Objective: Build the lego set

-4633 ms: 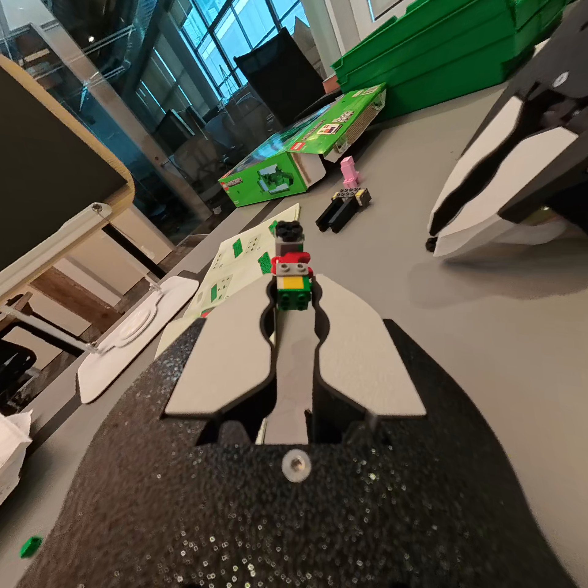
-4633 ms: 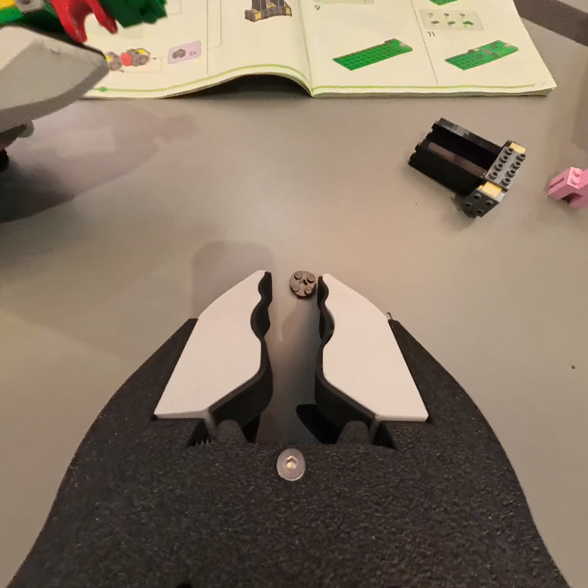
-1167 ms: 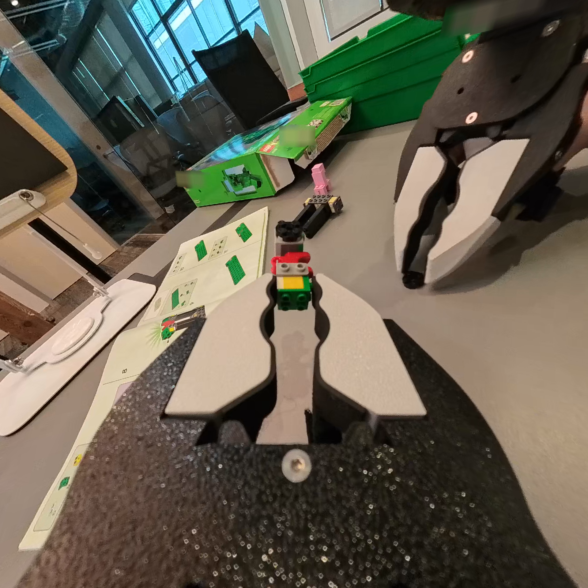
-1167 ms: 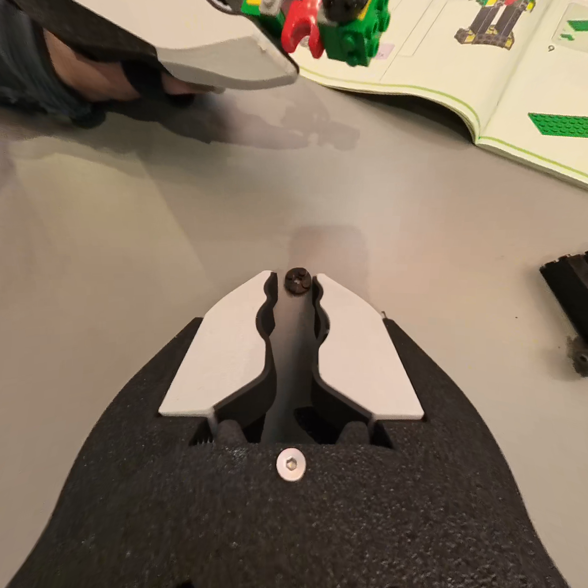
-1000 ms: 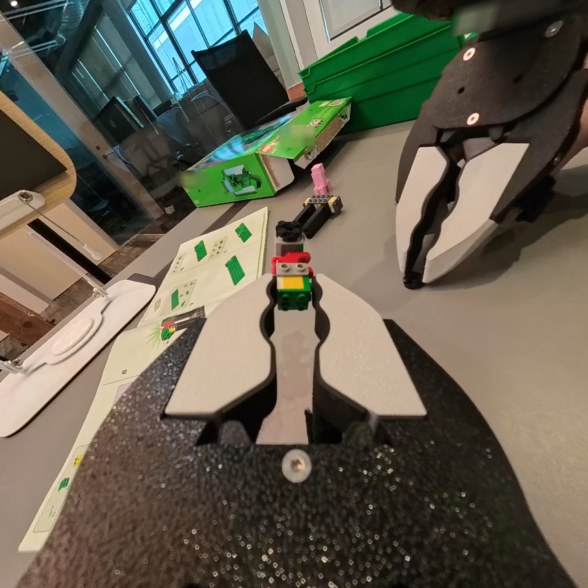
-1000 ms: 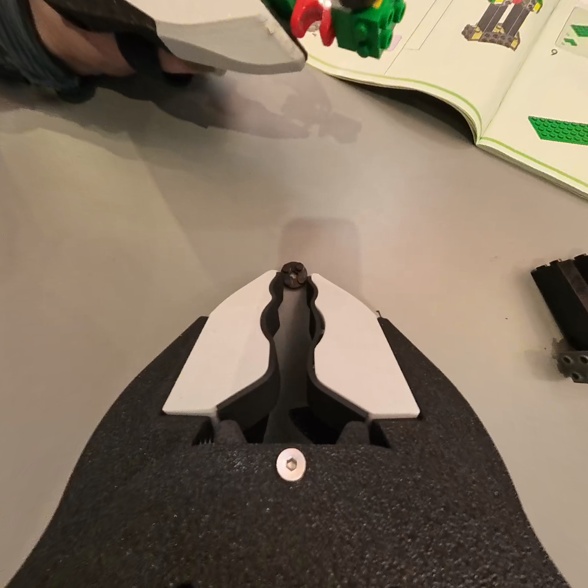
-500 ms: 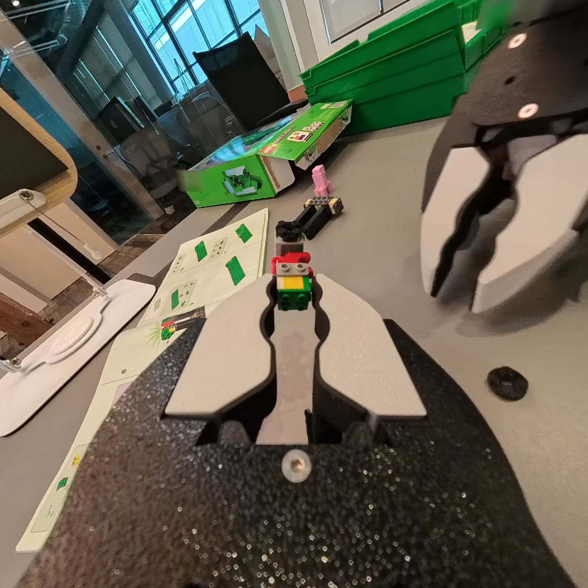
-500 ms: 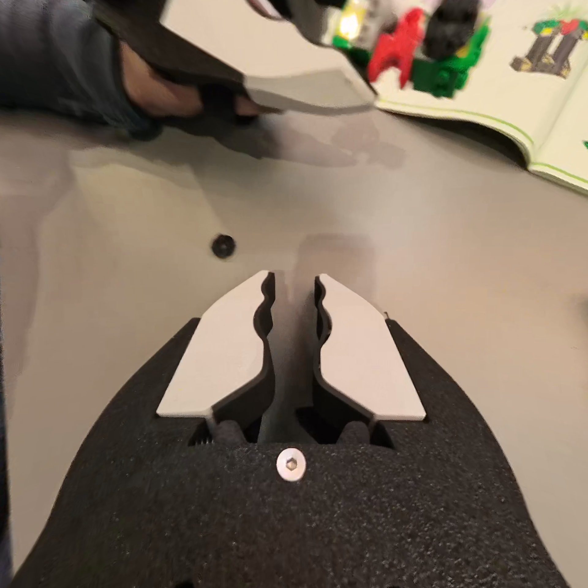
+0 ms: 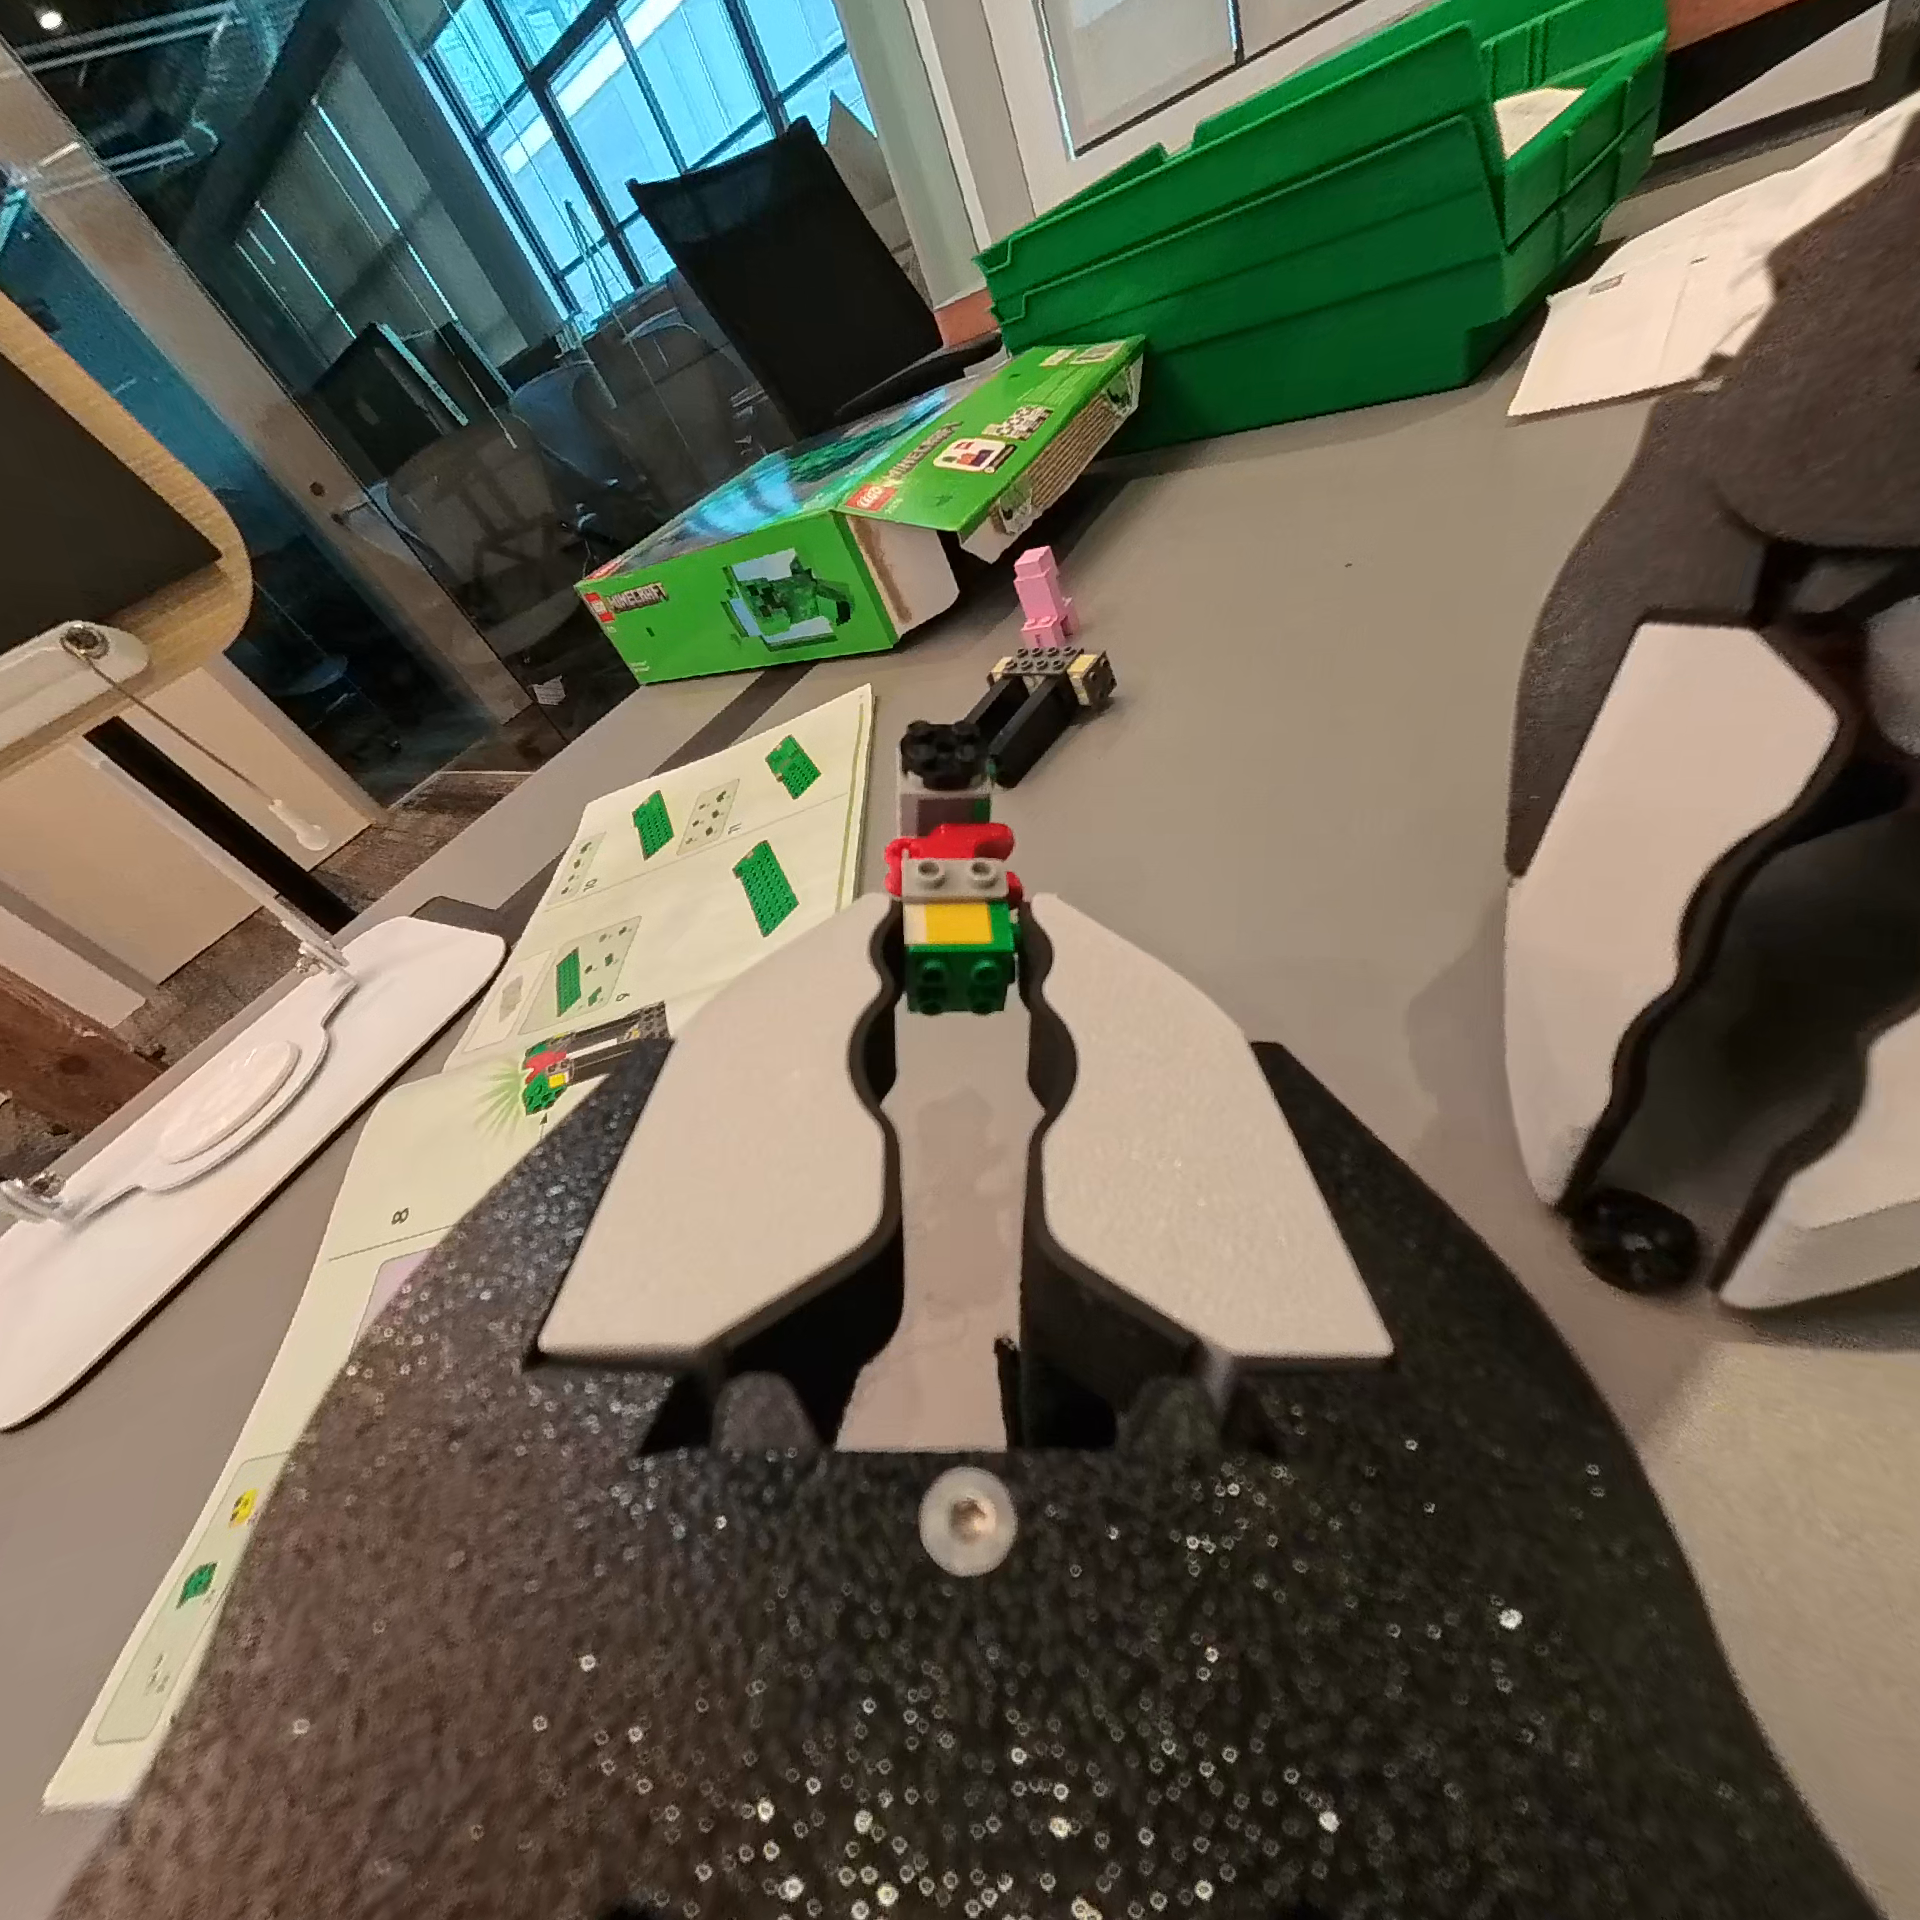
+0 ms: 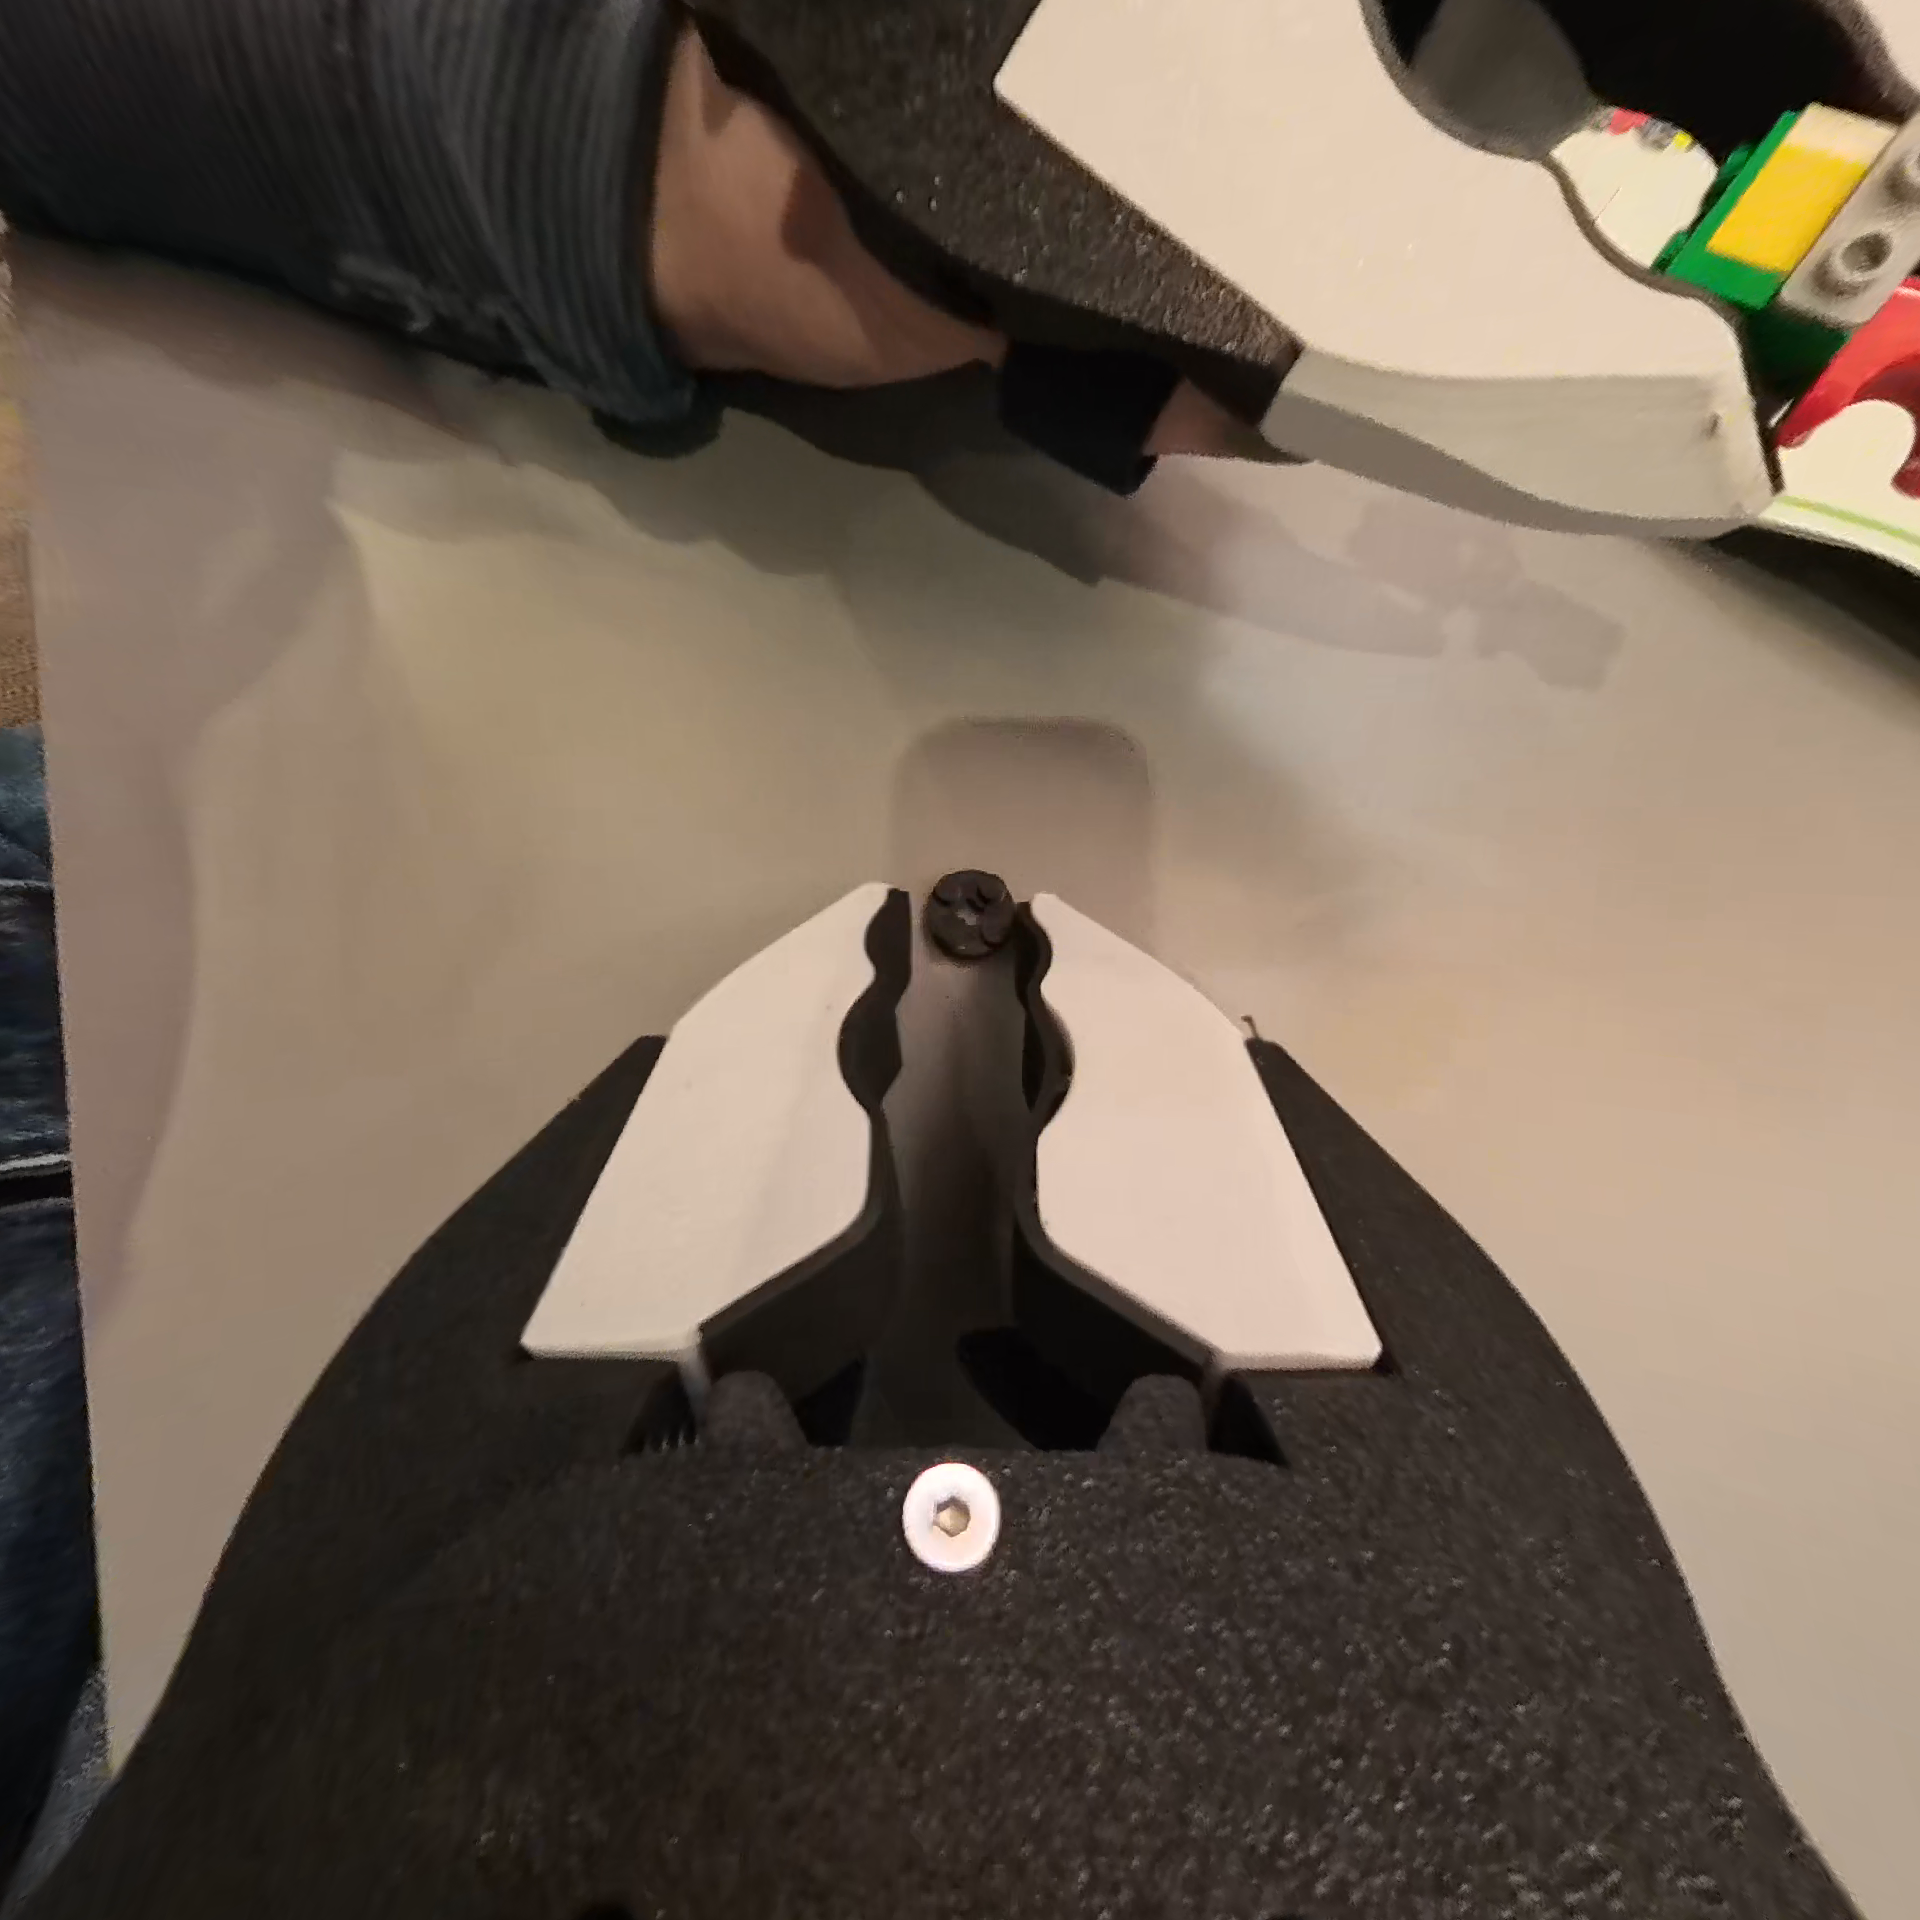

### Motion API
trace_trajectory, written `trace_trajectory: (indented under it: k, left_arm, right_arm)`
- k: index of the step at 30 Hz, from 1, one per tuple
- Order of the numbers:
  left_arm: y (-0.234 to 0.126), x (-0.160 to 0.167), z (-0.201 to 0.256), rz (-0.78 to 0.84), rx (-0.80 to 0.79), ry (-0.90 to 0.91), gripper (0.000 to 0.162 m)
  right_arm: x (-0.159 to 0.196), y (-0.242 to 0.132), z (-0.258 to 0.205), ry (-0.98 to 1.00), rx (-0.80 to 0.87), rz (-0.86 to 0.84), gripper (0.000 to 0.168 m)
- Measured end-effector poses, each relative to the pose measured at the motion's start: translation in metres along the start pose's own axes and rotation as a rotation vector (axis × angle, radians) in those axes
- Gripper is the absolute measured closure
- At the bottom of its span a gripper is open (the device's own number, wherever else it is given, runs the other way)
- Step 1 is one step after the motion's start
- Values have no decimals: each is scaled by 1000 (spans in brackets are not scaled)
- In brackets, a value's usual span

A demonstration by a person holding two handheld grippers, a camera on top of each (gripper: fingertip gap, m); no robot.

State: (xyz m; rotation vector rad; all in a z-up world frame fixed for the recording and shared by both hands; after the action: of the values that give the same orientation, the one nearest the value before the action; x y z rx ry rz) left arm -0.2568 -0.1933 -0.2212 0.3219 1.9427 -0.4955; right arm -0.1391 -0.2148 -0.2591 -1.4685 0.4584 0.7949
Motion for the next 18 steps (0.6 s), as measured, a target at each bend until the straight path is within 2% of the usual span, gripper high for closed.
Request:
trace_trajectory:
  k: [7,11,14,18]
  left_arm:
    - [0,0,0,-1,0,-1,142]
    - [0,0,-1,1,-3,-5,142]
    - [0,0,-1,-1,-5,-5,142]
    - [0,0,-1,-2,-7,-7,142]
  right_arm:
    - [-1,1,1,-12,22,-22,153]
    - [0,0,4,44,48,8,153]
    - [-8,-9,12,103,88,73,153]
    - [-33,-31,32,166,223,201,153]
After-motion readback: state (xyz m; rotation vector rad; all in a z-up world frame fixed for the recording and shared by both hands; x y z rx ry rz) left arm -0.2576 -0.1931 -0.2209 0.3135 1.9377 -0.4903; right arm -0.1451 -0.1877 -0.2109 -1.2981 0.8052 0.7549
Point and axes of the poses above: each gripper's, where its closed fingertips meet, y out along the fingers, x out of its underside, z = x × y across the jaws, the point moved 6 cm from there along -y, back along the fingers, and after that the axes turned 6 degrees about x, right-handed, at the moved point
